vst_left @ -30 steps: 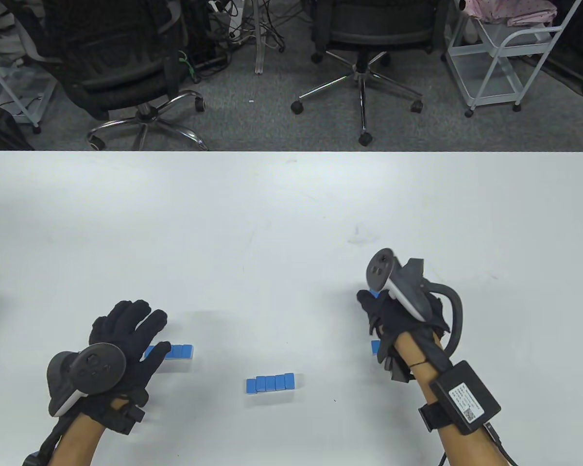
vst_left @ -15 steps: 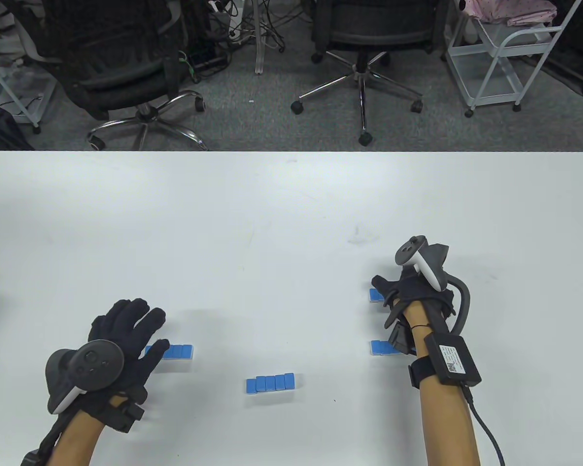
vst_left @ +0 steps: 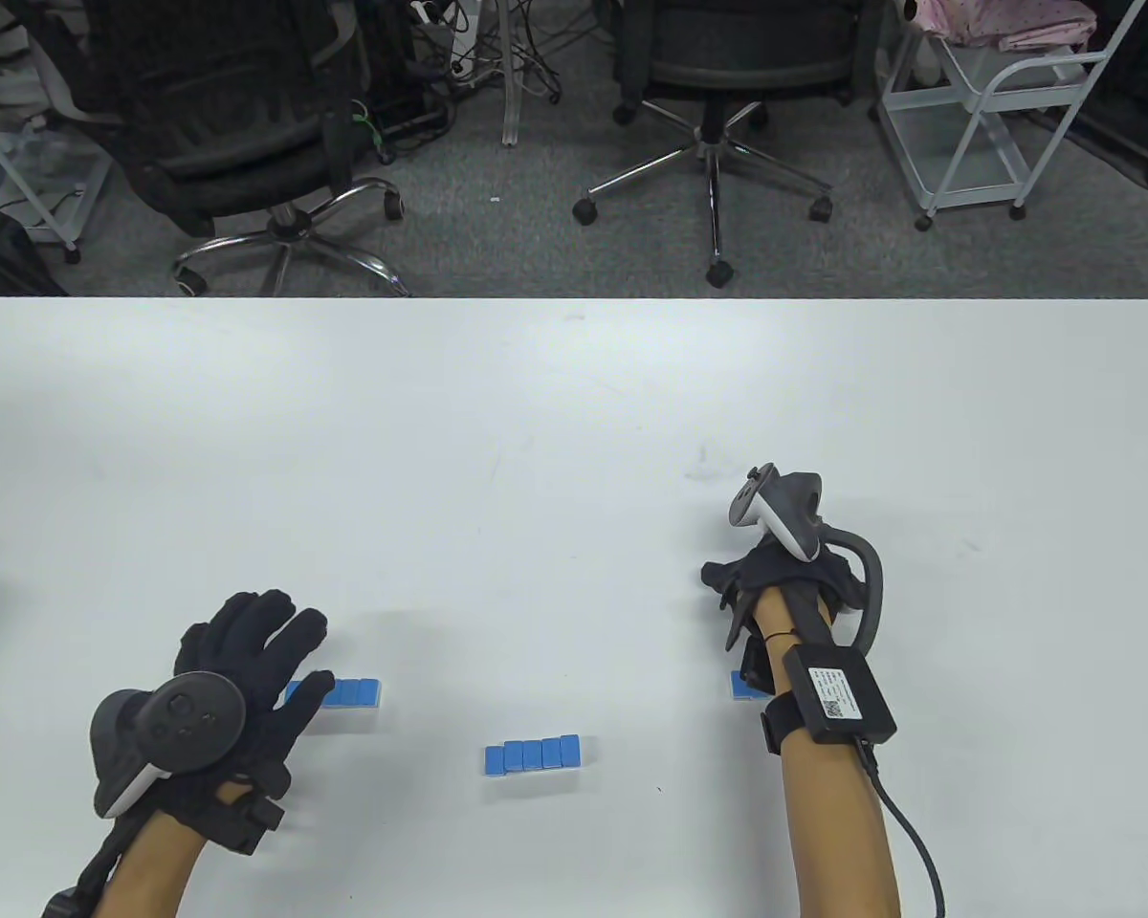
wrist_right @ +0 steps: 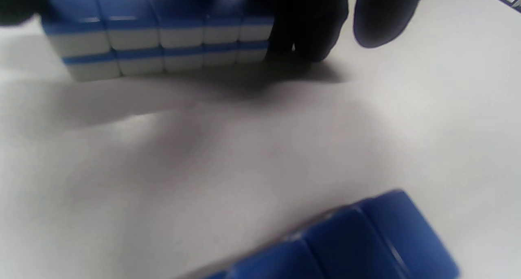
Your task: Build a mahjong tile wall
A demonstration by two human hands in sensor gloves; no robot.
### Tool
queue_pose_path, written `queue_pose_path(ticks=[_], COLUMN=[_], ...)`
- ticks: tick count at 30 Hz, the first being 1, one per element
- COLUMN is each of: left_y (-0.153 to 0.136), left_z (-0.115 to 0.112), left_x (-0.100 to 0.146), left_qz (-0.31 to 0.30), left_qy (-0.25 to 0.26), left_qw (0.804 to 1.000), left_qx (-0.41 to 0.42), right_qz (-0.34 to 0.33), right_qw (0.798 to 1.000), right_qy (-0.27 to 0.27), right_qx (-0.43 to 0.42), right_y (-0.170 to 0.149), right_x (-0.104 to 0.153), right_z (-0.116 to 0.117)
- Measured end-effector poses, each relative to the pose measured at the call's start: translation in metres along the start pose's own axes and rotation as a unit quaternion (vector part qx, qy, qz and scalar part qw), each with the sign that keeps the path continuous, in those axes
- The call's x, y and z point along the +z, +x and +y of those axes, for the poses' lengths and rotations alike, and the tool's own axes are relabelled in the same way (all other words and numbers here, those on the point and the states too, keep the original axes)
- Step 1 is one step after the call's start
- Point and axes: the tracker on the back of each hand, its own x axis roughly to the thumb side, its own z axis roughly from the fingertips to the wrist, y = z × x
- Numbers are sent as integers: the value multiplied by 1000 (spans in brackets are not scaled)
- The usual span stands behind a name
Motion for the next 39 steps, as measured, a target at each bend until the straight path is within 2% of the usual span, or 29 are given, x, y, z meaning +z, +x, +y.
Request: queue_pose_path(ticks=[7, 12, 17, 19, 24, 33, 39], left_y=[0, 0, 0, 0, 0, 0, 0], left_z=[0, -1, -1, -1, -1, 0, 0], left_x=[-1, 0, -1, -1, 0, -3, -5], left_qz=[-1, 1, 3, 4, 5, 2, 3], left_qy=[0, -3, -4, -4, -5, -5, -7], left_qw=[1000, 1000, 1000, 1000, 1000, 1000, 1000], left_qx=[1, 0, 0, 1, -1, 2, 4], right_qz=[4, -17, -64, -83, -83, -35, -22], right_qw=[999, 996, 982, 976, 973, 983, 985], right_qy=[-19, -38, -113, -127, -139, -114, -115], right_qx=[32, 79, 137, 156, 163, 137, 130], right_y=[18, 48, 91, 109, 137, 146, 145], right_x=[6, 22, 54, 73, 94, 85, 87], right_z=[1, 7, 22, 25, 24, 4, 1])
